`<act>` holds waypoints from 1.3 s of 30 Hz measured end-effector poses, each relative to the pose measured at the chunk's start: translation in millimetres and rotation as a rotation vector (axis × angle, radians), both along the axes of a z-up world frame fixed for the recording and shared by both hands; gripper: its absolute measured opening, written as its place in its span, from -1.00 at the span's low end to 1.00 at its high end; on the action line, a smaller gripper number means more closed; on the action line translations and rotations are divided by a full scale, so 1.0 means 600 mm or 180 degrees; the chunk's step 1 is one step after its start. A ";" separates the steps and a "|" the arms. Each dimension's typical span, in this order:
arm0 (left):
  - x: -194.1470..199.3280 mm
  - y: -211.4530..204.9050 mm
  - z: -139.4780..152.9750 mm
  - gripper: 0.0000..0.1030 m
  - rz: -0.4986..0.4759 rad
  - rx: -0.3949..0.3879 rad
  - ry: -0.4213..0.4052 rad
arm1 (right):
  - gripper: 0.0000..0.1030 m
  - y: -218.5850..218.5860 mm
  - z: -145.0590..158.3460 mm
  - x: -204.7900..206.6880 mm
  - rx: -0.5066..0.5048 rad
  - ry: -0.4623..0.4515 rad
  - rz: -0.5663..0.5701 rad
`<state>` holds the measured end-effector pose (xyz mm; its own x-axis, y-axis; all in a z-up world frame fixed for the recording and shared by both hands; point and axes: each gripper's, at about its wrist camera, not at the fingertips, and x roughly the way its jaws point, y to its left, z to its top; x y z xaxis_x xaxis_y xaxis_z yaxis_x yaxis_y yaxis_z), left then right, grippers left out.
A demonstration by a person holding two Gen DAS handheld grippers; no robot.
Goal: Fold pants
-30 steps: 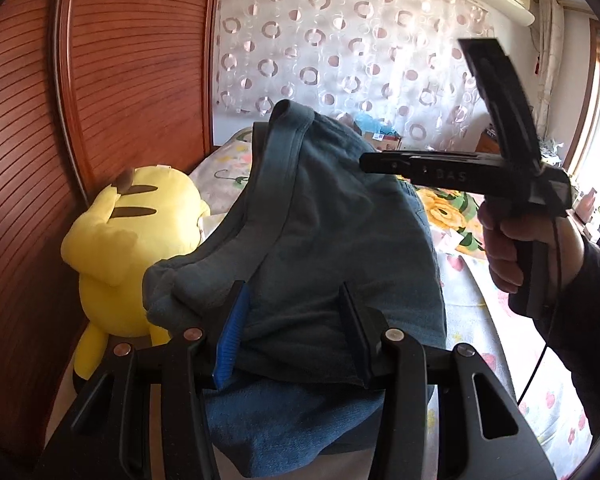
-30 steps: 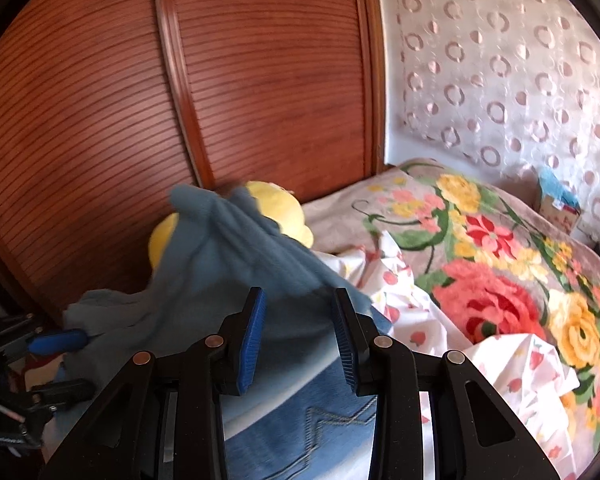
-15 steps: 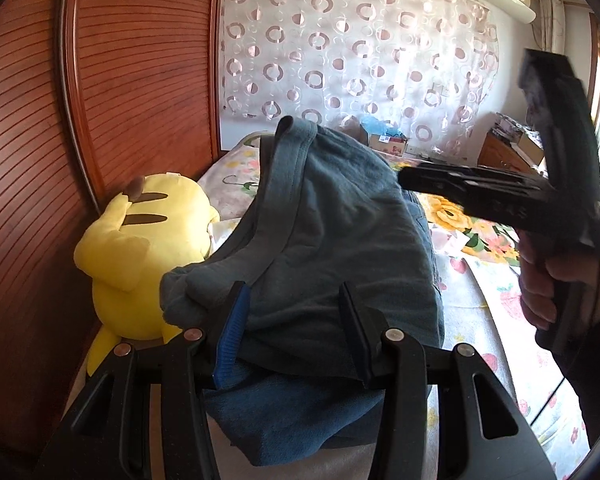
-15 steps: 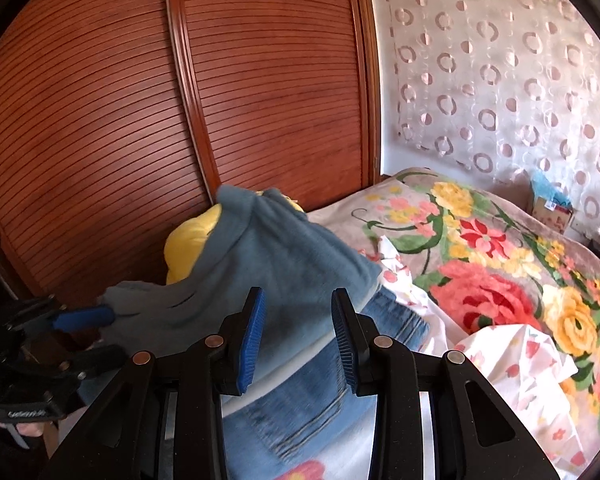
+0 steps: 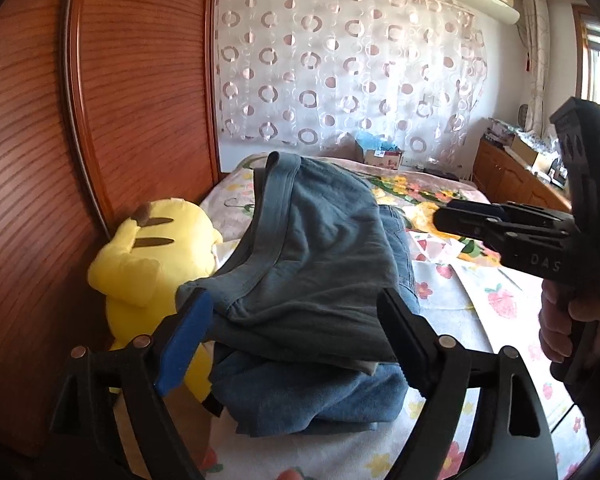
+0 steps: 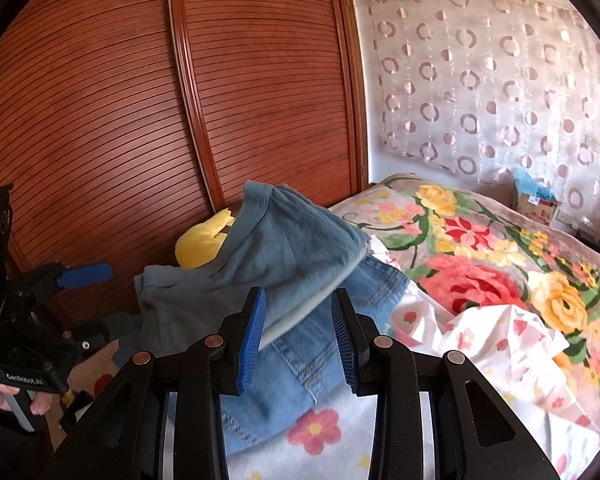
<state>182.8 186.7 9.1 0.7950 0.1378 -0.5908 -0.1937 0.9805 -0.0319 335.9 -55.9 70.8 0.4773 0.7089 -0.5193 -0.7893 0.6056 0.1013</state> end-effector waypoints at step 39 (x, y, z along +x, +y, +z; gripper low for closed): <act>-0.110 -0.236 -0.010 0.65 -0.0745 0.0121 -0.0167 | 0.28 -0.197 0.006 -0.296 0.0000 -0.0180 -0.1303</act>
